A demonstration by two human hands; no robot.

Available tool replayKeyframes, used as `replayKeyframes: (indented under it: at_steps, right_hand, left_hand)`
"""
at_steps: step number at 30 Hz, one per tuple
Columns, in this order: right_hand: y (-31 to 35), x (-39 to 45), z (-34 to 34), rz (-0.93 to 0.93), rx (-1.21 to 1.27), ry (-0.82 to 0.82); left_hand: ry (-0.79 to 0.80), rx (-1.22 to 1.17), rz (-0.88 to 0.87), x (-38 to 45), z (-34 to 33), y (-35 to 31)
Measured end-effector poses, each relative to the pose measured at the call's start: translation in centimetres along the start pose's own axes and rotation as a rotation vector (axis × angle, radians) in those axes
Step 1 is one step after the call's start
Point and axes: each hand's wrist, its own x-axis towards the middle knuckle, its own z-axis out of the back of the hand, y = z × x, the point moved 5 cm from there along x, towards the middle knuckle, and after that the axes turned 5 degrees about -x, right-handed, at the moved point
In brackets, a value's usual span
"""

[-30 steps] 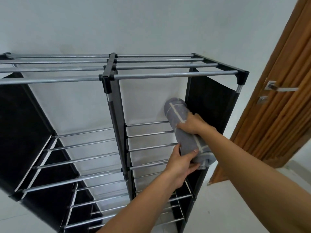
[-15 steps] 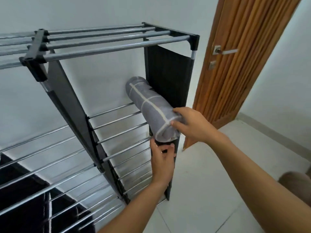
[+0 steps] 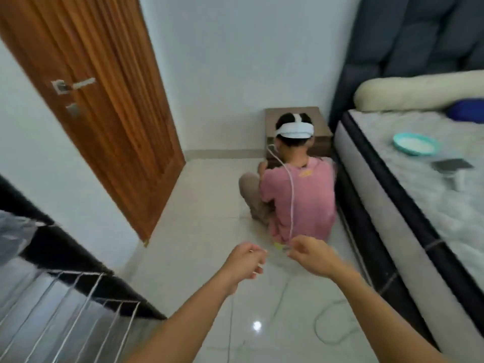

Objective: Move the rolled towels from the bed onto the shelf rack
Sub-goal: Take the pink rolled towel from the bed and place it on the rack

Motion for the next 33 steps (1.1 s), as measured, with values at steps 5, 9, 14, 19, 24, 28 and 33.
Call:
replayKeyframes:
  at_steps: [5, 9, 14, 19, 24, 28, 33]
  right_hand:
    - [-20.5, -15.7, 3.6, -0.471, 0.303, -0.244]
    - [-29.0, -26.5, 4.7, -0.723, 0.548, -0.457]
    - [-35.7, -36.0, 4.3, -0.923, 0.708, -0.723]
    - [-40.2, -42.3, 4.0, -1.122, 0.861, -0.894]
    - [-44.0, -44.6, 5.4, -1.225, 0.940, -1.078]
    - [-47.1, -44.7, 6.9, -1.241, 0.981, -1.157]
    - [-55.1, -45.0, 12.9, -1.193, 0.956, -1.252]
  left_hand:
    - [0.364, 0.260, -0.074, -1.7, -20.3, -1.8]
    - [0.621, 0.396, -0.117, -4.6, -33.6, -2.2]
    - [0.861, 0.547, -0.082, -7.6, -47.0, -0.6]
    - [0.922, 0.456, 0.263, -9.0, -56.4, 2.1]
    - [0.859, 0.295, 0.585, -9.2, -59.9, 4.0]
    - [0.819, 0.250, 0.690, -8.3, -62.1, 4.1]
    - [0.779, 0.238, 0.750, -6.6, -65.9, 3.5]
